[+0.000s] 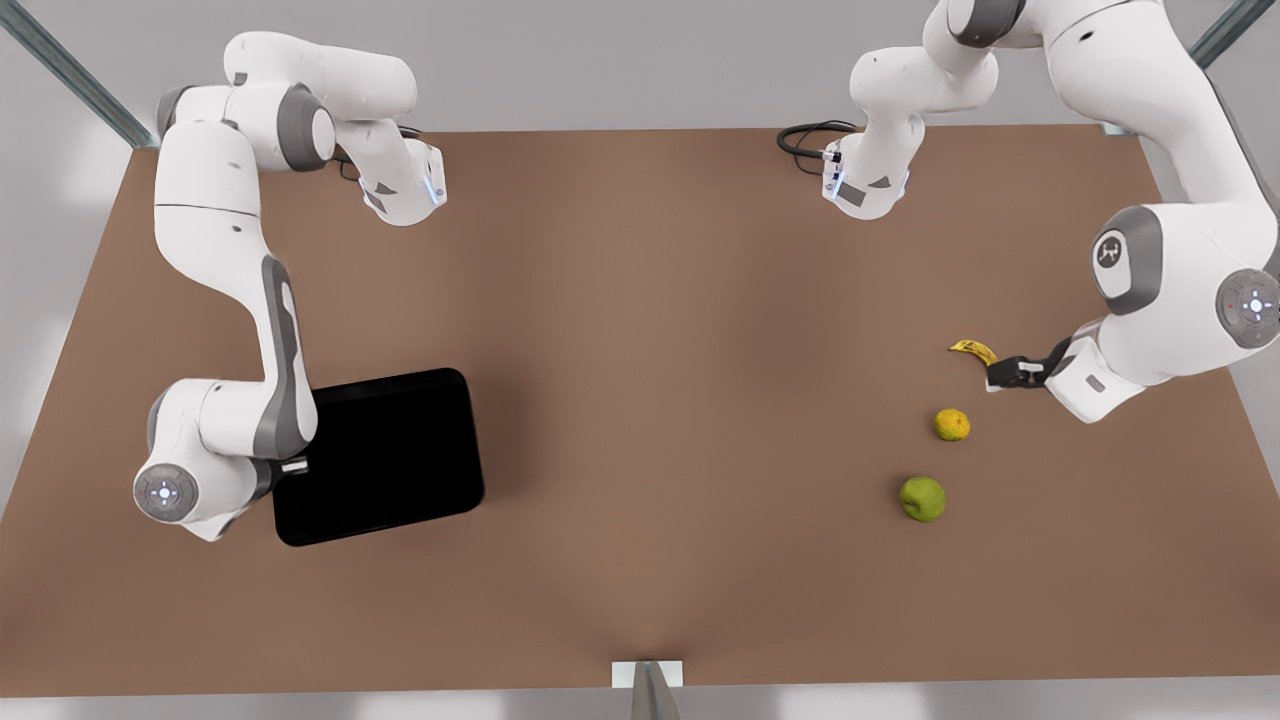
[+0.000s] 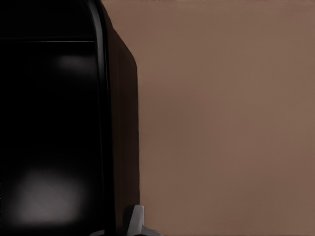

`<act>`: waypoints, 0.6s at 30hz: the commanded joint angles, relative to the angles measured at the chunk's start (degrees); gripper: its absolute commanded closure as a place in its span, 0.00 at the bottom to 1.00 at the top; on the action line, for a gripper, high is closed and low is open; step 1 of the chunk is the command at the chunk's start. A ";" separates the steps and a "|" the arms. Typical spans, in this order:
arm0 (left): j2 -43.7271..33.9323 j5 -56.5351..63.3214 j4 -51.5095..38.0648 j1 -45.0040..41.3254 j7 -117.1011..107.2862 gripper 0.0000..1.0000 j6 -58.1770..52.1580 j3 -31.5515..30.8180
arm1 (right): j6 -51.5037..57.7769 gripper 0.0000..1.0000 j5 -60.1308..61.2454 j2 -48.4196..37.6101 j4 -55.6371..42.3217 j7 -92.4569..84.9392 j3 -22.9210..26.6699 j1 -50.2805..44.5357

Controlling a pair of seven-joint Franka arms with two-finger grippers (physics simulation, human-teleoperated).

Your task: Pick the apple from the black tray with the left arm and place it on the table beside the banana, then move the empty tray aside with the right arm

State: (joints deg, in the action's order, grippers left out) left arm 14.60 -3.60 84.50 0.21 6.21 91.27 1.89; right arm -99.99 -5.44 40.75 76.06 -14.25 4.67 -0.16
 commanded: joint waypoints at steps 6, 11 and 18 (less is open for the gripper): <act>0.42 -2.37 -8.13 -1.62 0.73 0.00 -0.04 -1.18 | -5.48 0.97 -0.28 2.41 -0.03 -19.76 0.08 0.51; 3.77 -0.97 -11.64 -2.67 0.38 0.00 -0.12 -1.89 | -6.45 0.38 -0.28 3.29 -0.03 -19.68 0.08 0.60; 5.00 -0.97 -13.40 -2.85 -0.41 0.00 -0.92 -1.62 | 2.86 0.01 3.50 -6.64 0.06 -17.05 -0.89 -0.98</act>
State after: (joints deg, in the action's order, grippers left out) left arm 19.77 -4.62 71.13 -2.57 6.57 91.04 0.26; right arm -103.99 -4.80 36.12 76.15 -25.76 3.98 -0.80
